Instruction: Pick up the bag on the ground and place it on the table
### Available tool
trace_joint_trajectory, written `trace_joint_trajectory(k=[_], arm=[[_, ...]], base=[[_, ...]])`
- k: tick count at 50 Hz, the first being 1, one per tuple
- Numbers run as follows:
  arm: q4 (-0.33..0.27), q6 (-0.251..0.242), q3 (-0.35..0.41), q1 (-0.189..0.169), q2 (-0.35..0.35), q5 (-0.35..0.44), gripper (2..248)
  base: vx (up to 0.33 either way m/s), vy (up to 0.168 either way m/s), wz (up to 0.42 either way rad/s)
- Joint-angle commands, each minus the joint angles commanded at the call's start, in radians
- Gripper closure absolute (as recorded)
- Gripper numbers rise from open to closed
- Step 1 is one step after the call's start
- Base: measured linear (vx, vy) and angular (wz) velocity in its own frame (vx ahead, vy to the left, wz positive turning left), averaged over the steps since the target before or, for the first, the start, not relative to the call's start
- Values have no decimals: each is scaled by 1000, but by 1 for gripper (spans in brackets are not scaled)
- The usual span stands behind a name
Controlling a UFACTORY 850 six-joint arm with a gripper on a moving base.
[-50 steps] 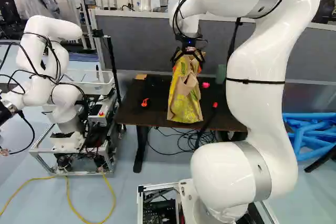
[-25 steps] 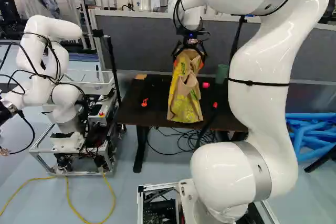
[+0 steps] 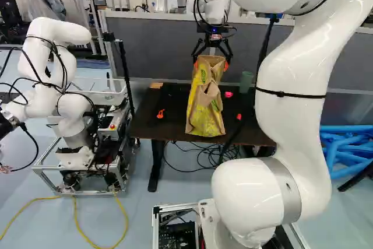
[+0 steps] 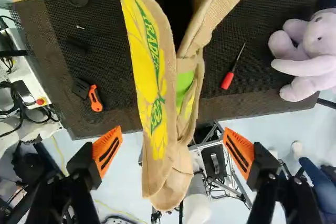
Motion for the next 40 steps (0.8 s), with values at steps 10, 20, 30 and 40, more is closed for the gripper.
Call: trace_joint_trajectory(k=[10, 20, 30, 40], arm=[[0, 0, -1, 0, 1, -3, 3], [0, 0, -1, 0, 1, -3, 3], [0, 0, -1, 0, 1, -3, 3], [0, 0, -1, 0, 1, -3, 3]], base=[[0, 0, 0], [0, 0, 0], [0, 0, 0], [-6, 0, 0]])
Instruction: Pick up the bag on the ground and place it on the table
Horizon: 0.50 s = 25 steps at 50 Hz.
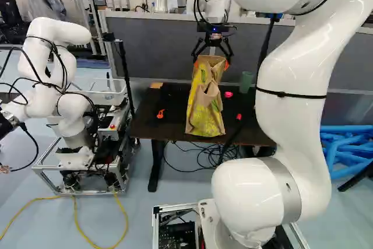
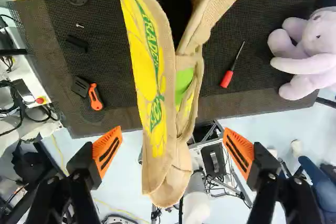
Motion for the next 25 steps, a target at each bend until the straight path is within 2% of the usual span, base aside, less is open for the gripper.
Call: trace_joint_trajectory(k=[25], arm=[[0, 0, 0, 0, 0, 0, 3]], base=[[-74, -2, 6]])
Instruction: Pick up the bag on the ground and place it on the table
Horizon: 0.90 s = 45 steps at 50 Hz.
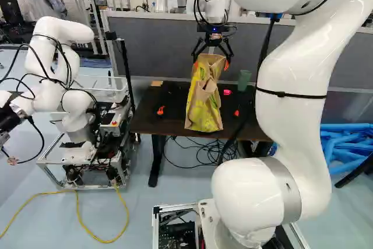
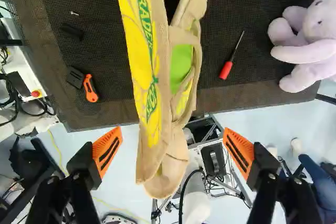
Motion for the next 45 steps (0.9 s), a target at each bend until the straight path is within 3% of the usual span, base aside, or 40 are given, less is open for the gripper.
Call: trace_joint_trajectory(k=[45], arm=[[0, 0, 0, 0, 0, 0, 3]], base=[[-102, -2, 7]])
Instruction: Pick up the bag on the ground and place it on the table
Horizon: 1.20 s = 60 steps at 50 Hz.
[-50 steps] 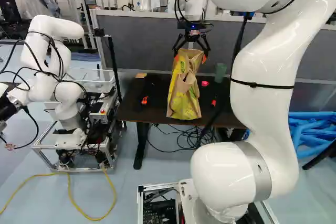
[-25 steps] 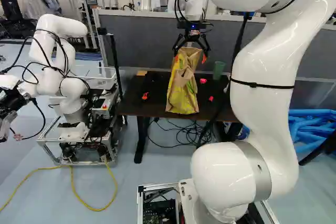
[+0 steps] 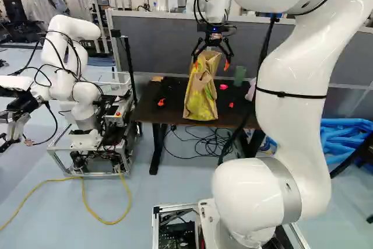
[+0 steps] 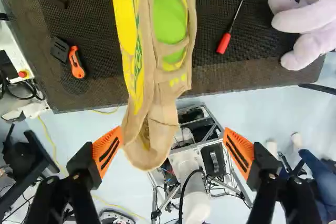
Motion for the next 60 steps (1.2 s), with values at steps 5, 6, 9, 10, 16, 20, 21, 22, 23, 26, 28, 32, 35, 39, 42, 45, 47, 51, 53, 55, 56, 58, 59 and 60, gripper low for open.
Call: trace_joint_trajectory(k=[5, 6, 9, 10, 16, 20, 21, 22, 23, 26, 28, 32, 35, 39, 42, 45, 47, 51, 53, 55, 56, 58, 59, 60], arm=[[0, 0, 0, 0, 0, 0, 3], [0, 0, 0, 0, 0, 0, 3], [0, 0, 0, 0, 0, 0, 3], [0, 0, 0, 0, 0, 0, 3], [0, 0, 0, 0, 0, 0, 3], [0, 0, 0, 0, 0, 0, 3], [0, 0, 0, 0, 0, 0, 3], [0, 0, 0, 0, 0, 0, 3], [0, 0, 0, 0, 0, 0, 3], [0, 0, 0, 0, 0, 0, 3], [0, 0, 0, 0, 0, 0, 3], [0, 0, 0, 0, 0, 0, 3], [0, 0, 0, 0, 0, 0, 3], [0, 0, 0, 0, 0, 0, 3], [0, 0, 0, 0, 0, 0, 3], [0, 0, 0, 0, 0, 0, 3], [0, 0, 0, 0, 0, 0, 3], [0, 0, 0, 0, 0, 0, 3], [0, 0, 0, 0, 0, 0, 3], [0, 0, 0, 0, 0, 0, 3], [0, 0, 0, 0, 0, 0, 3], [0, 0, 0, 0, 0, 0, 3], [0, 0, 0, 0, 0, 0, 3], [0, 0, 0, 0, 0, 0, 3]], base=[[-101, -3, 7], [-103, 0, 8], [-101, 0, 9], [-117, -1, 8], [-105, -4, 6], [-105, -1, 10], [-99, 1, 10], [-100, 0, 9], [-99, -2, 6], [-104, -4, 6], [-105, -8, 2], [-102, -5, 5], [-113, 5, 11], [-115, 0, 15], [-125, -9, 2], [-121, -2, 5], [-118, 1, 14], [-120, -1, 12], [-118, -2, 9], [-127, -2, 6], [-130, -3, 5], [-112, -7, 0], [-112, -9, 5], [-111, -8, 6]])
